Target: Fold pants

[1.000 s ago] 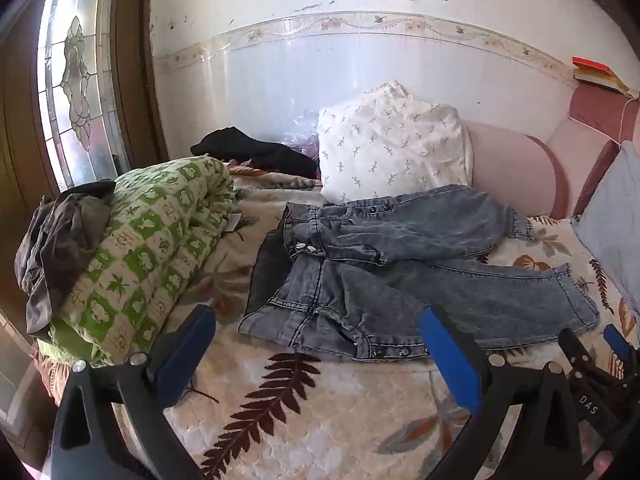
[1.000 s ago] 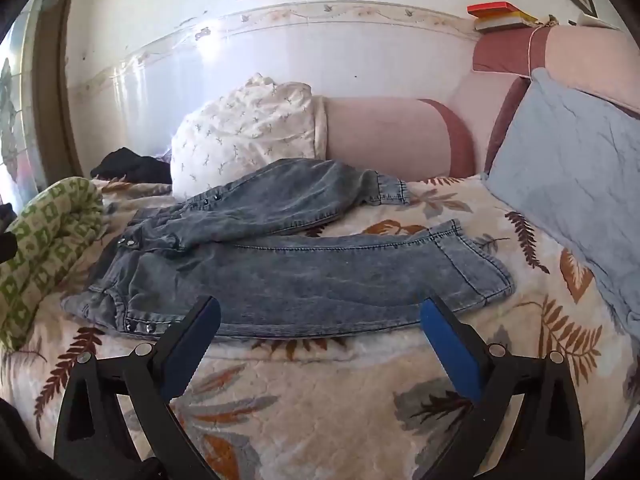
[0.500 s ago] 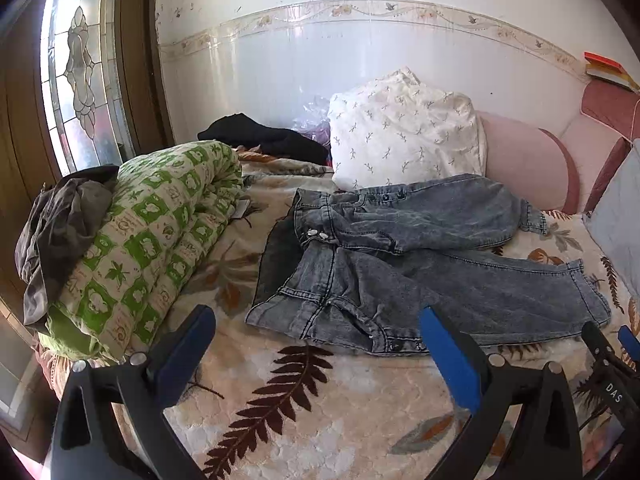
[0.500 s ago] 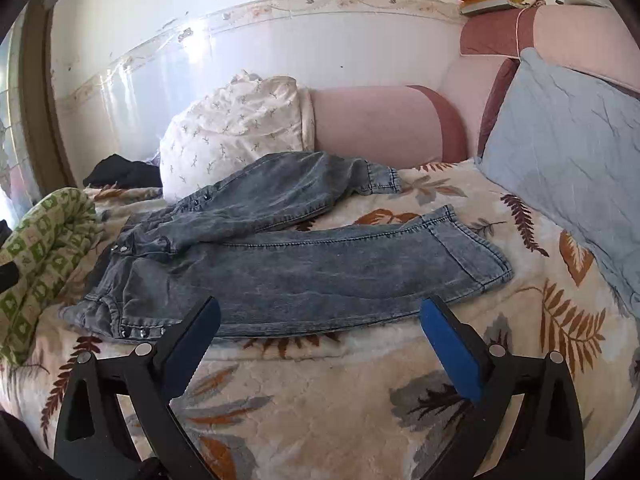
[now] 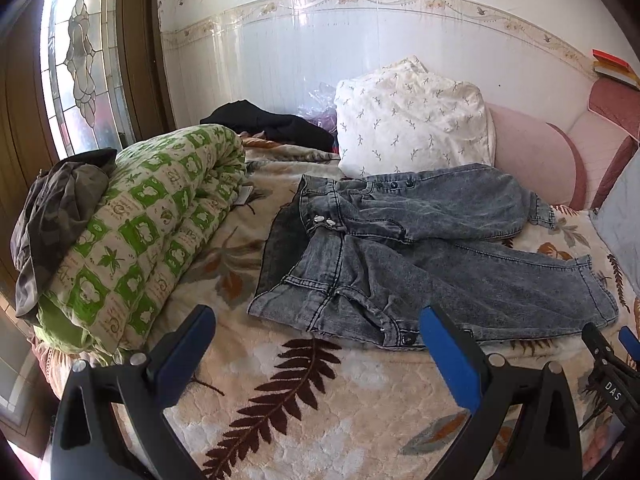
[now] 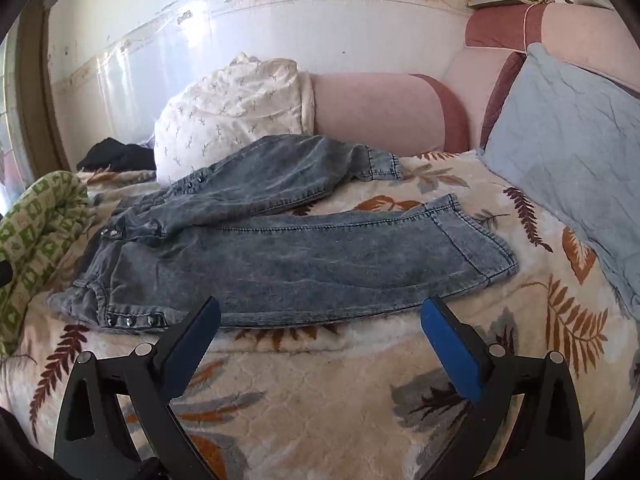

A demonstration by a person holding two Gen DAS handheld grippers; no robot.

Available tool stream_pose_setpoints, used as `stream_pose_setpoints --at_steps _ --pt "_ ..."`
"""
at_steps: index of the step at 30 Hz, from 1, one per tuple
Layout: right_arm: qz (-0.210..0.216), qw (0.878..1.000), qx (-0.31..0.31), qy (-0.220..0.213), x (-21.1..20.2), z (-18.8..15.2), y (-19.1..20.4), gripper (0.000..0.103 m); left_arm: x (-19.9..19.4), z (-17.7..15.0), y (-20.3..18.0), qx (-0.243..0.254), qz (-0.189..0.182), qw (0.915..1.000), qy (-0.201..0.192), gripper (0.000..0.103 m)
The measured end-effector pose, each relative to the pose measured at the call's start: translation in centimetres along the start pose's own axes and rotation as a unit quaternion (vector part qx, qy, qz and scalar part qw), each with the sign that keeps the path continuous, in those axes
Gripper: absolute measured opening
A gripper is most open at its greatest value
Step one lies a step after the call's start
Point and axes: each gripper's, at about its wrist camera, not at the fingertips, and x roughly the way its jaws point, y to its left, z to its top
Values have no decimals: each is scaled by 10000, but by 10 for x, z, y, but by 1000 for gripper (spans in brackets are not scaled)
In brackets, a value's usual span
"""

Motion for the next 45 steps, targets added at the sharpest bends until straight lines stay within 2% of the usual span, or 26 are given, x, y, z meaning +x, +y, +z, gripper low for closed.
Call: stream_pose_setpoints --at_steps 45 --pt "30 9999 -140 90 4 -3 8 101 0 -2 -11 110 -47 9999 58 103"
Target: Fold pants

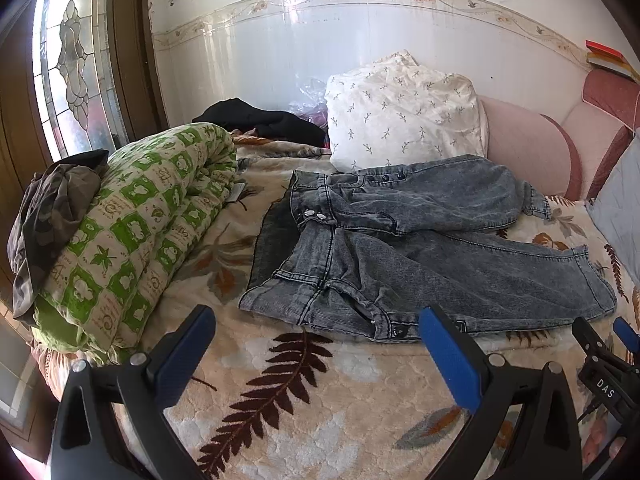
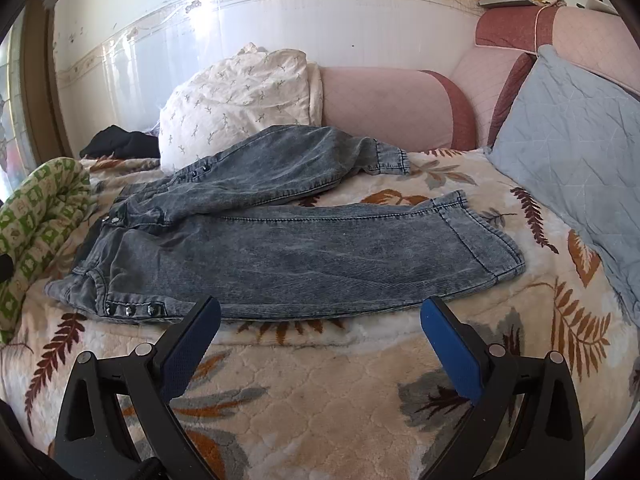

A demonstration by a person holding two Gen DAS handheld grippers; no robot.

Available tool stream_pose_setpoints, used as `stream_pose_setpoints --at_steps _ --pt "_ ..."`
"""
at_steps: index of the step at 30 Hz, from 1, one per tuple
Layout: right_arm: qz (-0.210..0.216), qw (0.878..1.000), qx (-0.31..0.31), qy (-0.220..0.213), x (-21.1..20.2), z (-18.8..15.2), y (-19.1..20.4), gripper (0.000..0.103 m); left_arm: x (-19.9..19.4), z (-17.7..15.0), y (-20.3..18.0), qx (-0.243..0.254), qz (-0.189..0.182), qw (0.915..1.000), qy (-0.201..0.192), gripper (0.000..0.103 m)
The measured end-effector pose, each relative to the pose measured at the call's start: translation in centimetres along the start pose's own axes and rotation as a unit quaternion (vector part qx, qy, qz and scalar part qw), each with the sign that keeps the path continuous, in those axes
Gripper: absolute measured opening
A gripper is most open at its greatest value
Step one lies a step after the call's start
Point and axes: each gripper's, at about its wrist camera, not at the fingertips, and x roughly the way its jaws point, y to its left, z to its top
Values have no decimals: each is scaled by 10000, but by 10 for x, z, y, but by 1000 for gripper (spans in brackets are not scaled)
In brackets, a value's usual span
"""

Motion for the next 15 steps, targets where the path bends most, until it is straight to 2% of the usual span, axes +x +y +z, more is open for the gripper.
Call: stream_pose_setpoints --at_steps 15 --pt "27 10000 -36 0 -2 0 0 101 14 2 0 53 -10 9999 112 103"
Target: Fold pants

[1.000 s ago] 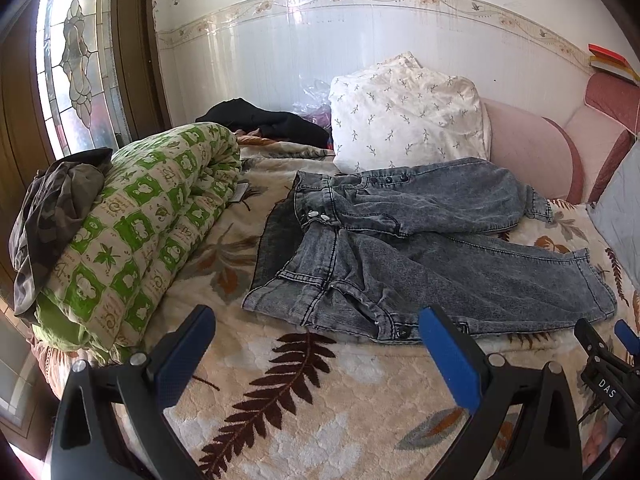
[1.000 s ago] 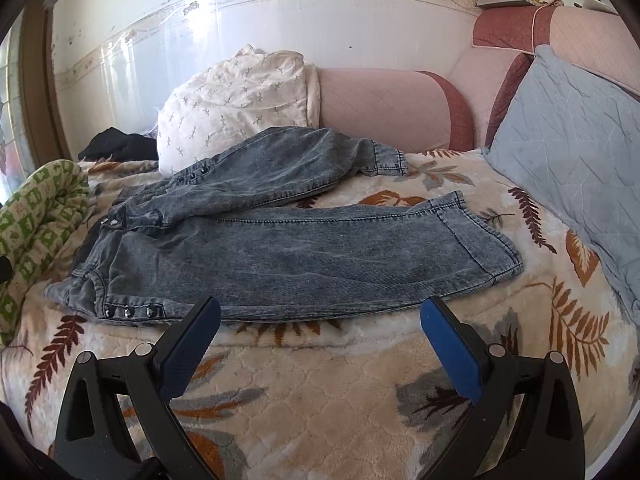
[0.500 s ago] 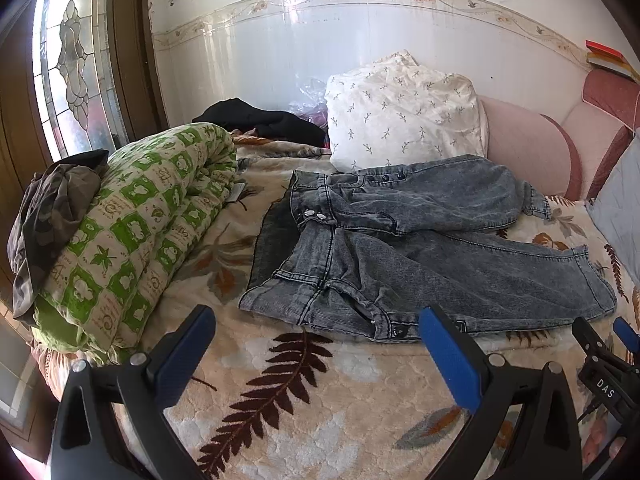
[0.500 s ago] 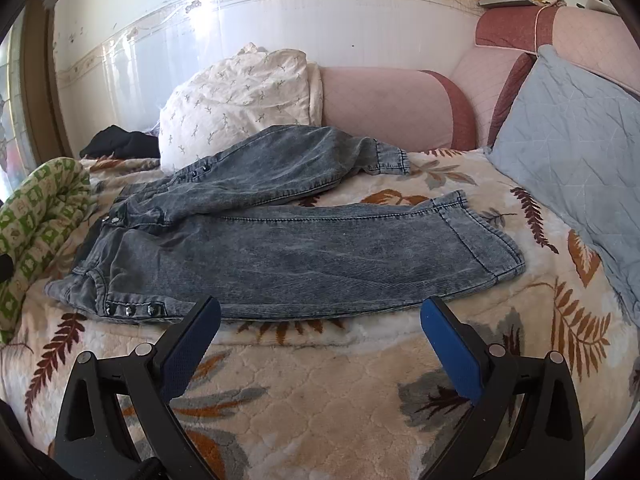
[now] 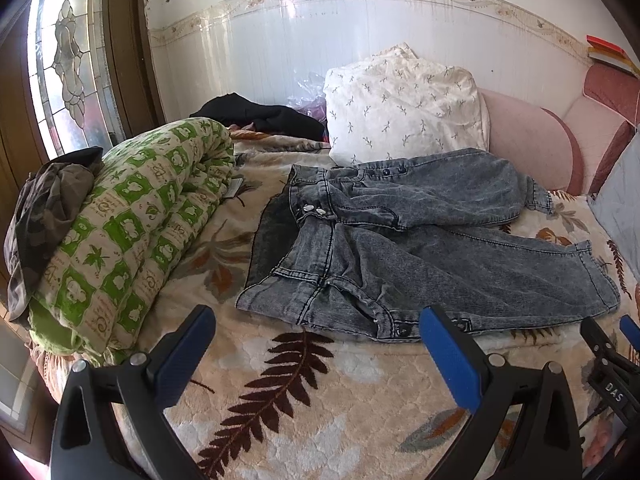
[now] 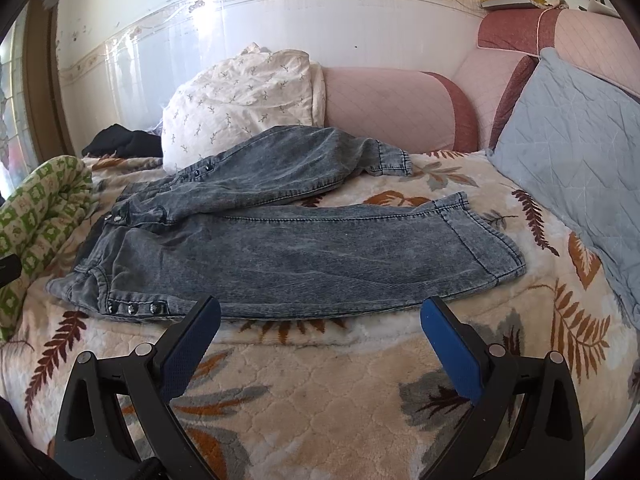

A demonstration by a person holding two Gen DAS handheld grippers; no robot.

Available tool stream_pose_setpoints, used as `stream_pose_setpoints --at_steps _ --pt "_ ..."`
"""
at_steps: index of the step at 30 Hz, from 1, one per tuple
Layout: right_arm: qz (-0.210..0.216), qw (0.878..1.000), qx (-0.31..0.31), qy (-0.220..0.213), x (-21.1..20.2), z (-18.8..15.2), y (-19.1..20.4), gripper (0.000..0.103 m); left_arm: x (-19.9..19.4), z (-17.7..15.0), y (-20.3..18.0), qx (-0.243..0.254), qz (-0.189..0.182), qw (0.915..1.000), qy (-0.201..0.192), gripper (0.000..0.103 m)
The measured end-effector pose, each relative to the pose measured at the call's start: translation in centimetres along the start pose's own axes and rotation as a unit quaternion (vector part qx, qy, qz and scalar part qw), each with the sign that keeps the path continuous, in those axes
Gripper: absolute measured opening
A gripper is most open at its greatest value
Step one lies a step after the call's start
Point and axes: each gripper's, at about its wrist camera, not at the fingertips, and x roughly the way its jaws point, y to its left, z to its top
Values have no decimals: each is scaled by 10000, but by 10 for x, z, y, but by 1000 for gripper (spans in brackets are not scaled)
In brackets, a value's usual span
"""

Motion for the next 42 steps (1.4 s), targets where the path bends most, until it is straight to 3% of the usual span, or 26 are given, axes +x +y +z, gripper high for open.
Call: stream_pose_setpoints --at_steps 5,11,15,19,23,26,31,36,42 --pt "-4 9999 128 29 -4 4 -9 101 28 17 13 126 32 9997 205 103" --pt "78 9998 145 115 10 49 -34 101 87 82 48 188 281 9986 406 103" --pt "453 9967 558 389 62 120 -63 101 140 137 69 132 516 9971 542 103" --pt "297 9951 806 494 135 189 -97 101 204 175 86 -46 586 9940 917 103" --pt "145 9845 1442 983 212 226 -143 97 257 185 91 -261 425 9901 1315 103" --pt "148 9776 1761 1144 253 239 -162 96 287 189 84 -266 434 9873 1504 103" --pt "70 9795 1487 1360 306 257 -148 95 335 199 72 -238 333 9814 1875 101" --pt "-283 9714 1788 1539 354 257 -162 94 365 204 61 -424 -178 9765 2108 89" --pt "-548 9666 1370 2094 401 244 -149 93 386 197 29 -92 -561 9717 2294 74"
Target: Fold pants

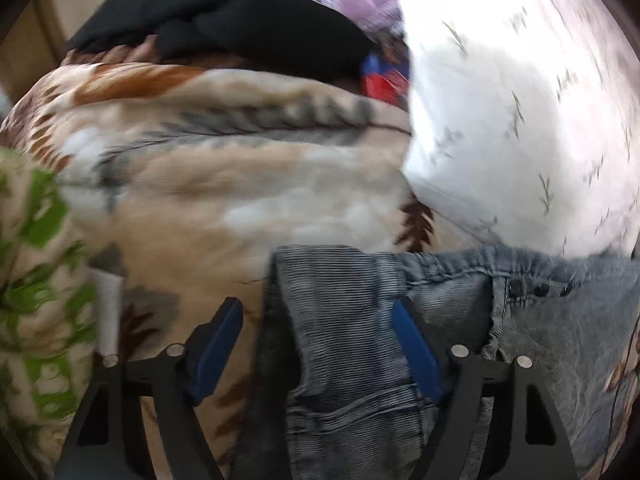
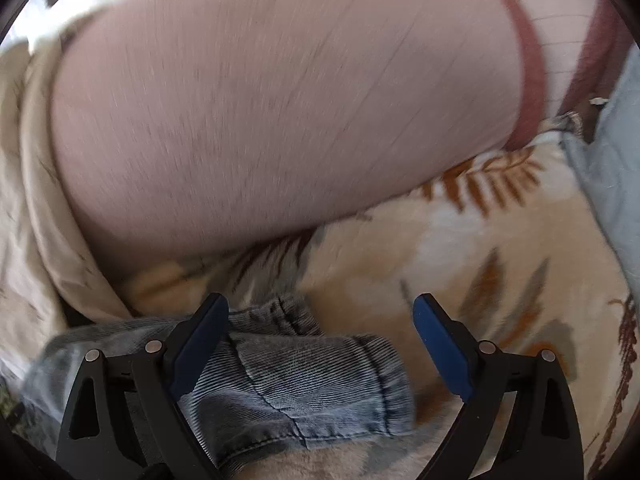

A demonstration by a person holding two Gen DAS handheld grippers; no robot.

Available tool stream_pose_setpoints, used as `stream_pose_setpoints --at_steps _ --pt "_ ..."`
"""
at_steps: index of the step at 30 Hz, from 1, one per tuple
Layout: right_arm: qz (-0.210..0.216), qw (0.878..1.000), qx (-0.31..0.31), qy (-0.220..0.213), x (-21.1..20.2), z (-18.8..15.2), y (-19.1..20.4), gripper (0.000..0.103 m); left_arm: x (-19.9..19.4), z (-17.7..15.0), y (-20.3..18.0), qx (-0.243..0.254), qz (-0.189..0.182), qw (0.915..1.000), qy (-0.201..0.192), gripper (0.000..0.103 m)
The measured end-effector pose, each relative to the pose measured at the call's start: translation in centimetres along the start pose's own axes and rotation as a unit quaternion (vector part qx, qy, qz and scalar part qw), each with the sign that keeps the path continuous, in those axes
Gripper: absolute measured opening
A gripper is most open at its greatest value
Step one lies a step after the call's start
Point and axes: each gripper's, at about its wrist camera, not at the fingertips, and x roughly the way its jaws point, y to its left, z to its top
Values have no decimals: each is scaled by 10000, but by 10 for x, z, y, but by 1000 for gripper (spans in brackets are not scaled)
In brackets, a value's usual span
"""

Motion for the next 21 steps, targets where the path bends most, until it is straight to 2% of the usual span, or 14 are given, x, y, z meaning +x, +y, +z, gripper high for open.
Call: stream_pose_setpoints --at_steps 2,3,4,6,8,10,12,13,17,21 --pt "21 9995 -60 307 13 -5 6 85 6 2 -7 107 2 9999 1 70" --pt "-113 9991 -206 342 17 -8 12 84 7 4 -8 99 18 9999 -35 70" --pt "-242 9987 -386 232 17 -11 18 78 8 6 -10 86 1 9999 -87 69" --pt "-248 9975 -647 136 15 -13 29 65 7 11 -15 136 -33 9998 -153 59" --pt "-201 9969 -742 142 14 -14 34 53 9 17 -22 168 -224 9995 -121 37" --pt "-216 9958 -883 106 12 -16 40 45 8 17 -26 127 -307 9994 -121 34" --pt "-275 9954 -919 47 8 -20 42 41 8 16 -32 213 -326 9991 -152 26" --pt "-285 9954 -916 13 8 -22 43 38 5 14 -33 197 -399 9989 -152 19" --pt "-300 9965 -763 -171 -7 -32 39 33 -9 8 -25 -90 -619 9980 -119 6" --pt "-68 9979 -396 -511 -40 -37 17 32 -36 4 -9 -296 -817 9957 -307 5"
